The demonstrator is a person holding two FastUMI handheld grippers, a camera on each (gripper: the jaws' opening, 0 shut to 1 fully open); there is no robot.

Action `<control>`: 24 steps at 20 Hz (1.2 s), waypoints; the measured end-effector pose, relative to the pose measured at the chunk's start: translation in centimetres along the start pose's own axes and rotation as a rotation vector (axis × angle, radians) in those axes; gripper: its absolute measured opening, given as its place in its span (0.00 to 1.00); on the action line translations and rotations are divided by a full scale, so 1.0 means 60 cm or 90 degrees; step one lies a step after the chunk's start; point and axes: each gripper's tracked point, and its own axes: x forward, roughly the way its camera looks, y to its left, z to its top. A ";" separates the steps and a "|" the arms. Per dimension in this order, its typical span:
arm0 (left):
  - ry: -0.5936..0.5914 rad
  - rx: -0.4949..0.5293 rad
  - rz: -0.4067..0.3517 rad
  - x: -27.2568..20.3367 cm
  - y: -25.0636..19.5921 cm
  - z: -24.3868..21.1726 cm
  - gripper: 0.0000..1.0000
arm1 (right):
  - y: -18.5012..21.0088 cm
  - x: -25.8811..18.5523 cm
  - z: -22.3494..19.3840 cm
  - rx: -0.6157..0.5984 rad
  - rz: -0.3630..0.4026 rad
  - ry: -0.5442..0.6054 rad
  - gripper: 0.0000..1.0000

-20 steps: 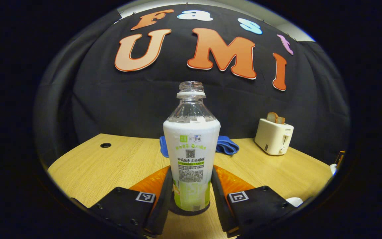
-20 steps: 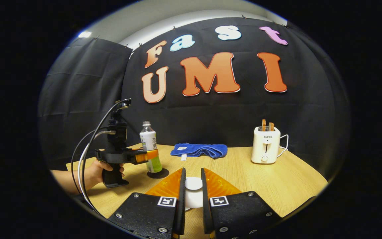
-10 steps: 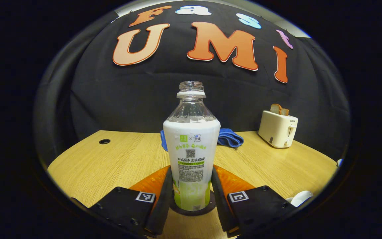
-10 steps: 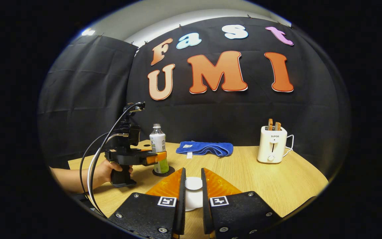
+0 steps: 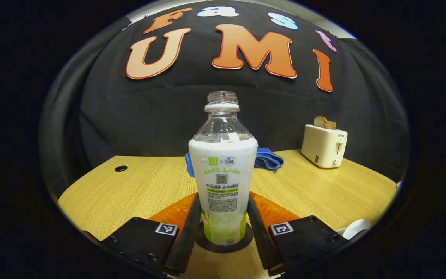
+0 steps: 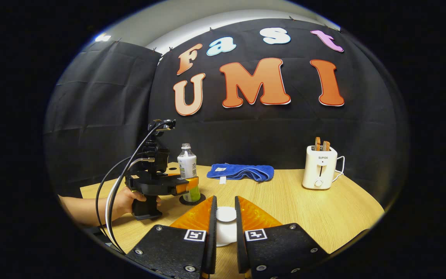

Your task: Open the teacup lid with one hand, grasp the water bottle and pour water into the teacup with the other hand; after pouring, place the water bottle on the coaster and then close the teacup lid.

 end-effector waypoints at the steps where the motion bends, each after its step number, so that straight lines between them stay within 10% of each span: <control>1: -0.001 0.003 0.007 -0.003 0.002 -0.004 0.74 | -0.001 0.001 -0.001 0.002 -0.001 0.000 0.23; 10: -0.073 0.010 0.035 -0.056 -0.002 0.044 0.95 | 0.025 0.014 -0.003 -0.003 0.018 0.006 0.22; 24: -0.172 -0.018 0.052 -0.206 0.036 0.115 0.94 | 0.053 0.060 -0.063 -0.016 0.026 0.065 0.22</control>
